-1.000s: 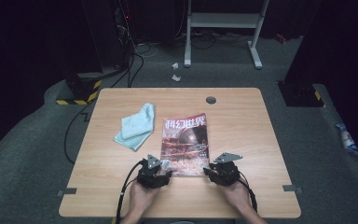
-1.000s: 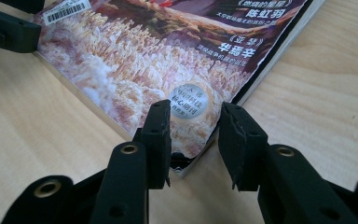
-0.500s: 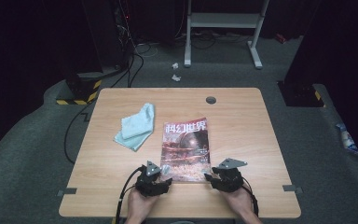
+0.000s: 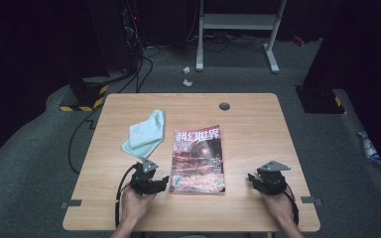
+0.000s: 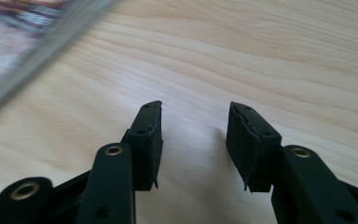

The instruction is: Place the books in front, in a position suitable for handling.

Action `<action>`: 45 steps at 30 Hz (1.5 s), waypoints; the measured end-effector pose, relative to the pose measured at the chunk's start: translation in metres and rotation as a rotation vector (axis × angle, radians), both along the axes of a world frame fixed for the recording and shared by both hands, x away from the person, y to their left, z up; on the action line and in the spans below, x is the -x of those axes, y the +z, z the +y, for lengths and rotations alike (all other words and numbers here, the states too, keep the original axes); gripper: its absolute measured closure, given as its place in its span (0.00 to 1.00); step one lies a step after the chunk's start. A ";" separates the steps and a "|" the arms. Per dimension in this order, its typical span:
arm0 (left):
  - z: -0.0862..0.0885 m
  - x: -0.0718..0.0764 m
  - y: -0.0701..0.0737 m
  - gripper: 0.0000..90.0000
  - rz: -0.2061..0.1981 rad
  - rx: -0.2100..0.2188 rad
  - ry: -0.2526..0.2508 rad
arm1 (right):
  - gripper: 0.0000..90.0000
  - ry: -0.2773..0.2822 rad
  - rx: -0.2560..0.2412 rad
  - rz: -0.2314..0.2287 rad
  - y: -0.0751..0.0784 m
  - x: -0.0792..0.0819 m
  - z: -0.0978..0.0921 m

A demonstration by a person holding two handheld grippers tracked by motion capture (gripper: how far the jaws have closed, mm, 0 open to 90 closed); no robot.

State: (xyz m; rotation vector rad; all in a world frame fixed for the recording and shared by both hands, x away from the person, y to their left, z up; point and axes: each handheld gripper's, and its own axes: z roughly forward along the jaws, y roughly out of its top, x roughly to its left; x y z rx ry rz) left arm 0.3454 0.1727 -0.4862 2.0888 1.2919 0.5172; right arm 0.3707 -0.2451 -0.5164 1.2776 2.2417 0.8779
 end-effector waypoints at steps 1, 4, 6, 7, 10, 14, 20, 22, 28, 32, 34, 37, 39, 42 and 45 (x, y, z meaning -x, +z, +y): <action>0.000 0.000 0.000 0.37 0.000 0.000 0.000 | 0.61 0.000 0.000 0.000 0.000 0.000 0.000; 0.010 -0.018 0.005 0.38 -0.008 -0.038 0.021 | 0.59 -0.054 -0.014 -0.026 -0.003 -0.008 -0.018; 0.014 -0.029 0.008 0.37 -0.001 -0.055 0.040 | 0.55 -0.074 -0.028 -0.038 -0.004 -0.011 -0.024; 0.017 -0.034 0.010 0.37 0.003 -0.057 0.052 | 0.53 -0.080 -0.035 -0.043 -0.005 -0.012 -0.026; 0.023 -0.049 0.015 0.37 0.017 -0.050 0.085 | 0.49 -0.090 -0.056 -0.066 -0.009 -0.015 -0.032; 0.027 -0.068 0.017 0.36 0.043 -0.074 0.119 | 0.48 -0.085 -0.072 -0.096 -0.013 -0.015 -0.036; 0.026 -0.091 0.016 0.36 0.026 -0.146 0.134 | 0.48 -0.083 -0.087 -0.111 -0.015 -0.014 -0.038; 0.026 -0.101 0.016 0.36 0.043 -0.171 0.139 | 0.48 -0.083 -0.089 -0.113 -0.015 -0.013 -0.038; 0.026 -0.123 0.013 0.36 0.050 -0.182 0.162 | 0.48 -0.077 -0.086 -0.118 -0.015 -0.013 -0.039; 0.026 -0.137 0.007 0.37 0.096 -0.230 0.169 | 0.48 -0.078 -0.086 -0.119 -0.015 -0.013 -0.039; 0.026 -0.139 0.006 0.36 0.099 -0.236 0.171 | 0.48 -0.078 -0.086 -0.119 -0.015 -0.013 -0.039; 0.031 -0.145 0.001 0.37 0.111 -0.215 0.204 | 0.48 -0.079 -0.086 -0.118 -0.015 -0.013 -0.039; 0.033 -0.147 -0.001 0.37 0.121 -0.222 0.204 | 0.48 -0.079 -0.086 -0.118 -0.015 -0.013 -0.039; 0.034 -0.149 -0.006 0.38 0.140 -0.238 0.195 | 0.48 -0.078 -0.085 -0.119 -0.015 -0.013 -0.039; 0.038 -0.153 -0.010 0.48 0.155 -0.208 0.218 | 0.48 -0.080 -0.086 -0.119 -0.015 -0.013 -0.038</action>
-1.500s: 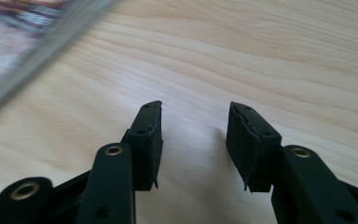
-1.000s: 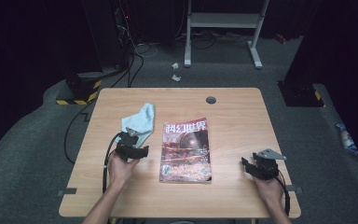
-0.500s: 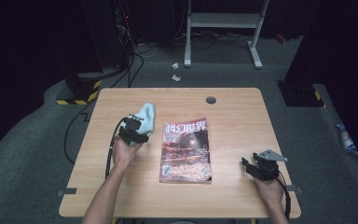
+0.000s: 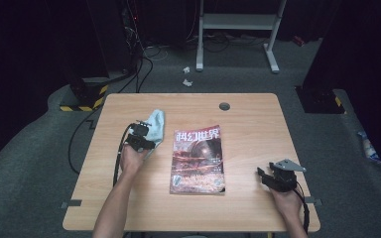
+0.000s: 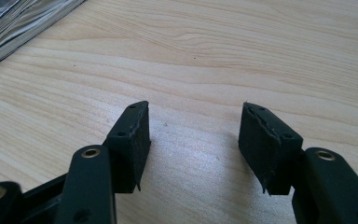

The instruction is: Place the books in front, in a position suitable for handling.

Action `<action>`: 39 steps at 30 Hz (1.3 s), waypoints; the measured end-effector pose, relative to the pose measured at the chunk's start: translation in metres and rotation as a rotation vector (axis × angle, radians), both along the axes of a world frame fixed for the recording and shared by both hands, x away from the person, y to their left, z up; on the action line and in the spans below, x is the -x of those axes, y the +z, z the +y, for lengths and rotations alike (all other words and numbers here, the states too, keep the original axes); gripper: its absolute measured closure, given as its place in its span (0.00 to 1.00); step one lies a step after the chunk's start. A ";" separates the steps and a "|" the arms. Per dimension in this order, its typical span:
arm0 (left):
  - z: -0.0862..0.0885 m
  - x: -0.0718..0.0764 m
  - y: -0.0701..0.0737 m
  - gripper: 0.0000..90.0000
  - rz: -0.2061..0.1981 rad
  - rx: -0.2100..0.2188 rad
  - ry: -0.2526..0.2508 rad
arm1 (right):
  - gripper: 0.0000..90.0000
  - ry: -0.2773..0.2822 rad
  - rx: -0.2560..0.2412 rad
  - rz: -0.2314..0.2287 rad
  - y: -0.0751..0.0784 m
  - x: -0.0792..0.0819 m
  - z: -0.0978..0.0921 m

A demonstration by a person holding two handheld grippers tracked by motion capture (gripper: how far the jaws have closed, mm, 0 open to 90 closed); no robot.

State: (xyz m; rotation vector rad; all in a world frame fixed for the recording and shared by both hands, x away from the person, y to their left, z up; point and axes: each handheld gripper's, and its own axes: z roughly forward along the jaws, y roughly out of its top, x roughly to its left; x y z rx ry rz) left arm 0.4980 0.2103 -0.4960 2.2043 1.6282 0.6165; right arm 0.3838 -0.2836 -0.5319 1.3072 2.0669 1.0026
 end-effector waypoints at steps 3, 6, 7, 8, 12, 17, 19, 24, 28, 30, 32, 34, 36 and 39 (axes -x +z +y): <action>0.004 -0.002 -0.001 0.56 0.007 0.057 0.015 | 0.48 0.000 0.000 0.000 0.000 0.000 0.000; 0.007 -0.004 -0.001 0.71 0.008 0.075 0.021 | 0.48 -0.003 -0.002 0.003 0.000 0.000 0.000; 0.008 -0.004 0.000 0.84 0.009 0.074 0.025 | 0.48 -0.002 0.000 0.001 0.000 0.000 0.000; 0.008 -0.004 0.001 0.90 0.021 0.081 0.024 | 0.48 -0.003 -0.001 0.002 0.000 0.000 0.000; 0.008 -0.004 0.014 0.98 0.032 0.125 0.002 | 0.48 0.000 -0.002 0.002 0.000 0.000 0.000; 0.005 0.008 0.035 0.99 -0.015 0.138 -0.075 | 0.48 0.000 -0.002 0.002 0.000 0.000 0.000; 0.004 0.018 0.048 0.99 -0.048 0.171 -0.094 | 0.48 0.000 -0.002 0.002 0.000 0.000 0.000; 0.000 0.037 0.081 0.99 -0.100 0.232 -0.158 | 0.48 0.000 -0.002 0.002 0.000 0.000 0.000; -0.012 0.052 0.110 0.99 -0.138 0.273 -0.239 | 0.48 -0.002 -0.003 0.002 0.000 0.000 0.001; -0.021 0.060 0.119 0.99 -0.138 0.288 -0.276 | 0.48 -0.001 -0.002 0.002 0.000 0.000 0.000; -0.025 0.064 0.123 0.99 -0.139 0.291 -0.298 | 0.48 -0.001 -0.003 0.002 0.000 0.000 0.000; -0.041 0.076 0.132 0.99 -0.136 0.308 -0.362 | 0.48 -0.003 -0.004 0.004 0.000 0.000 0.001; -0.054 0.085 0.135 0.99 -0.134 0.304 -0.402 | 0.48 -0.001 -0.003 0.002 0.000 0.000 0.000; -0.073 0.096 0.134 0.99 -0.117 0.296 -0.463 | 0.48 -0.001 -0.002 0.002 0.000 0.000 0.000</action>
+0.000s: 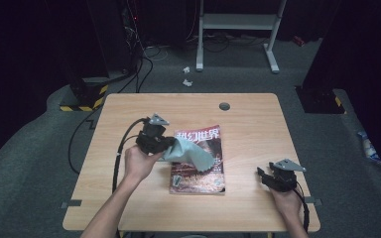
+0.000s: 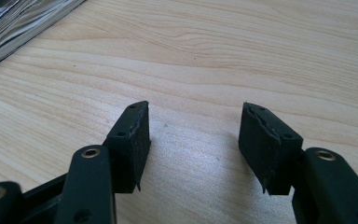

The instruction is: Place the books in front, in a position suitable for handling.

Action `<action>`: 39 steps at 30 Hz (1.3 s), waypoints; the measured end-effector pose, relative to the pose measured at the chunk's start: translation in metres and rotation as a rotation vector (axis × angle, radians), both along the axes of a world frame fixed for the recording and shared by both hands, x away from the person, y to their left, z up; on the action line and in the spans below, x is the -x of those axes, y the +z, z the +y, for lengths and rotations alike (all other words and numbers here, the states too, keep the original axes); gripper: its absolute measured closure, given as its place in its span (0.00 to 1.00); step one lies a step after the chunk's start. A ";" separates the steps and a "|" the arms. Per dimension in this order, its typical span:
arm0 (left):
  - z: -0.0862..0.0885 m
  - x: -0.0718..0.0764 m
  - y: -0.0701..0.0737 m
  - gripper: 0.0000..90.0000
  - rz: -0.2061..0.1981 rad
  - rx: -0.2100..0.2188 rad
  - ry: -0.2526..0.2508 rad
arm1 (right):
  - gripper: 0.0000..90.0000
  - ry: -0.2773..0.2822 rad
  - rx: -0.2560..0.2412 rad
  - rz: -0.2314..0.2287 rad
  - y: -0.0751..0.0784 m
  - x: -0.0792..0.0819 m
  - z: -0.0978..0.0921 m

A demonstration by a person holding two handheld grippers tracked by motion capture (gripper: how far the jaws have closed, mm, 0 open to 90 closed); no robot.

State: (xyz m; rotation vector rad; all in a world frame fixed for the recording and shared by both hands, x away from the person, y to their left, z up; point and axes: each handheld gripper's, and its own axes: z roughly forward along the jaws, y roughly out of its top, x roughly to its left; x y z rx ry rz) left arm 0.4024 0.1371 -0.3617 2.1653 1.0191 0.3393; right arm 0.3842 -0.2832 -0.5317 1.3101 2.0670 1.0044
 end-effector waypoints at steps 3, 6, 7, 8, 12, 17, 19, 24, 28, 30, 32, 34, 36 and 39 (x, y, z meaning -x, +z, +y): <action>-0.012 0.004 -0.006 0.99 0.019 -0.007 -0.038 | 0.48 -0.002 -0.002 0.002 0.000 0.000 0.000; -0.032 0.003 -0.028 0.99 0.065 -0.014 -0.081 | 0.48 0.001 0.000 0.000 0.000 0.000 0.000; -0.032 0.003 -0.028 0.99 0.065 -0.014 -0.081 | 0.48 0.001 0.000 0.000 0.000 0.000 0.000; -0.037 0.002 -0.035 0.99 0.073 -0.028 -0.088 | 0.48 0.000 -0.001 0.000 0.000 0.000 0.000; -0.051 -0.001 -0.061 0.99 0.117 -0.030 -0.105 | 0.48 0.001 0.001 -0.001 0.000 0.000 0.000; -0.062 -0.003 -0.095 0.98 0.168 -0.055 -0.122 | 0.48 0.003 0.003 -0.003 0.000 0.000 0.000; -0.063 -0.003 -0.100 0.98 0.179 -0.051 -0.123 | 0.48 -0.001 -0.001 0.000 0.000 0.000 0.000; -0.066 -0.001 -0.114 0.98 0.186 -0.089 -0.137 | 0.48 -0.001 -0.003 0.003 0.000 0.000 0.000; -0.060 0.002 -0.116 0.92 0.184 -0.072 -0.122 | 0.52 0.000 0.005 0.029 0.003 -0.001 0.001; -0.055 0.003 -0.116 0.89 0.180 -0.057 -0.117 | 0.54 -0.006 0.009 0.064 0.007 -0.002 0.003; -0.045 0.006 -0.114 0.83 0.168 -0.024 -0.102 | 0.57 -0.001 0.010 0.105 0.013 -0.003 0.006; -0.037 0.009 -0.112 0.78 0.156 0.006 -0.085 | 0.58 0.009 0.012 0.109 0.018 -0.003 0.009; -0.028 0.011 -0.110 0.74 0.140 0.022 -0.066 | 0.60 0.024 -0.016 0.107 0.026 -0.001 0.014; -0.020 0.014 -0.108 0.70 0.127 0.027 -0.043 | 0.62 0.056 -0.046 0.107 0.038 0.000 0.020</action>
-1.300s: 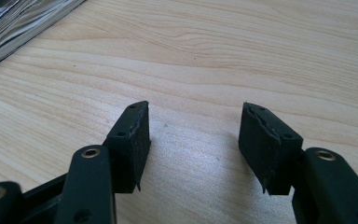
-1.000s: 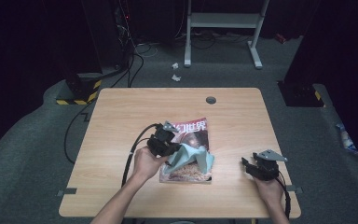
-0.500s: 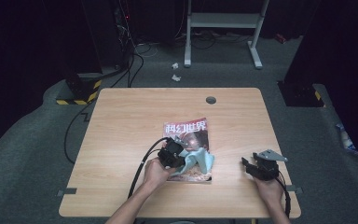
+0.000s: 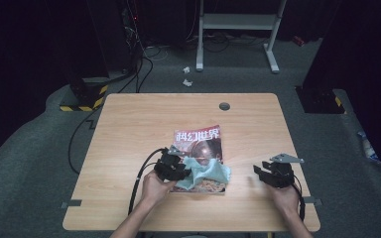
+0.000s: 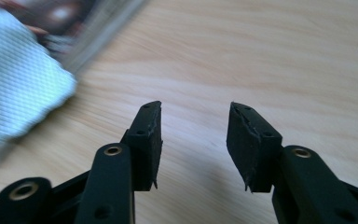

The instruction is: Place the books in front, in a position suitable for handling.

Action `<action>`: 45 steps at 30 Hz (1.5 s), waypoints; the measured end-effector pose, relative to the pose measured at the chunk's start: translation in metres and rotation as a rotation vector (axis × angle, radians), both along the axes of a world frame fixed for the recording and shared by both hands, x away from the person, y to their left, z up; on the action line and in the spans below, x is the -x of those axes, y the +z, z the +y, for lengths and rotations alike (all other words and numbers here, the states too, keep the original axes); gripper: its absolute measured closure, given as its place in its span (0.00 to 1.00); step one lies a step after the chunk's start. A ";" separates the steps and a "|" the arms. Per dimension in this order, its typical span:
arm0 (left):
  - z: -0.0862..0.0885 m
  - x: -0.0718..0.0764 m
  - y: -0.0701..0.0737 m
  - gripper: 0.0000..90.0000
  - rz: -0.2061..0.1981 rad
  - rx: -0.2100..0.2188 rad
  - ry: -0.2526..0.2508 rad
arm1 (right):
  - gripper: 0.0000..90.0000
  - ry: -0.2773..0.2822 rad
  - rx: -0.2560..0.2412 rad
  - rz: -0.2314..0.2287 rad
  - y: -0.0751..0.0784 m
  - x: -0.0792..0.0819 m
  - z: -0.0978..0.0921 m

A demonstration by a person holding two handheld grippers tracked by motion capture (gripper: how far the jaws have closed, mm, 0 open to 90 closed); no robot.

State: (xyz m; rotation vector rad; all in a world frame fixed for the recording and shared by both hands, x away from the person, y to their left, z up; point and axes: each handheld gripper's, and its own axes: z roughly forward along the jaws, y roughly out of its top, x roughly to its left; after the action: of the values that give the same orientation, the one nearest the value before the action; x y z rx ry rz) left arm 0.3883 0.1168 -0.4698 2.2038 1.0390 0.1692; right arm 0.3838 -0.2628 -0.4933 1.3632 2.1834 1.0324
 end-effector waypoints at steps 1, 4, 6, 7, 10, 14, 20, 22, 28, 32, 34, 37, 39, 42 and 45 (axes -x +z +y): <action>0.004 0.001 0.000 0.70 -0.004 0.005 0.011 | 0.63 0.010 -0.011 0.000 0.005 0.001 0.003; 0.015 0.003 0.001 0.67 -0.010 0.003 0.035 | 0.63 0.075 -0.048 -0.010 0.023 0.003 0.019; 0.020 0.004 0.000 0.65 -0.008 0.012 0.054 | 0.63 0.119 -0.063 -0.010 0.033 0.004 0.032; 0.024 0.005 -0.001 0.65 -0.001 0.009 0.063 | 0.63 0.158 -0.064 -0.007 0.039 0.005 0.045; 0.027 0.007 -0.003 0.64 0.012 0.012 0.071 | 0.62 0.205 -0.063 0.004 0.043 0.006 0.062; 0.030 0.012 -0.004 0.64 0.010 0.014 0.073 | 0.59 0.311 -0.048 0.038 0.042 0.008 0.108; 0.043 0.020 -0.008 0.63 0.031 0.029 0.113 | 0.54 0.338 -0.061 0.079 0.040 0.008 0.139; 0.045 0.021 -0.010 0.63 0.042 0.026 0.115 | 0.51 0.349 -0.071 0.107 0.044 0.008 0.149; 0.044 0.023 -0.013 0.60 0.041 0.003 0.116 | 0.50 0.402 -0.003 0.114 0.045 0.012 0.180; 0.046 0.022 -0.015 0.55 0.047 0.013 0.143 | 0.55 0.424 0.072 0.116 0.036 0.014 0.187; 0.045 0.023 -0.018 0.54 0.042 0.015 0.142 | 0.58 0.421 0.100 0.128 0.029 0.016 0.188; 0.043 0.024 -0.022 0.53 0.045 0.006 0.136 | 0.60 0.408 0.122 0.140 0.016 0.016 0.181; 0.042 0.025 -0.025 0.53 0.055 -0.008 0.136 | 0.61 0.397 0.110 0.157 0.011 0.016 0.176; 0.043 0.027 -0.026 0.53 0.054 -0.015 0.132 | 0.63 0.394 0.119 0.171 0.007 0.017 0.173; 0.043 0.030 -0.026 0.54 0.054 -0.010 0.127 | 0.66 0.398 0.148 0.172 0.003 0.019 0.171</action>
State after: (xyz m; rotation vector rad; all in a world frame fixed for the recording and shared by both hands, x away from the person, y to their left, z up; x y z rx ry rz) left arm 0.3579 0.1599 -0.4959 2.1626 1.2117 0.1731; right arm 0.3645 -0.0914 -0.4899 1.0069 2.6733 0.8838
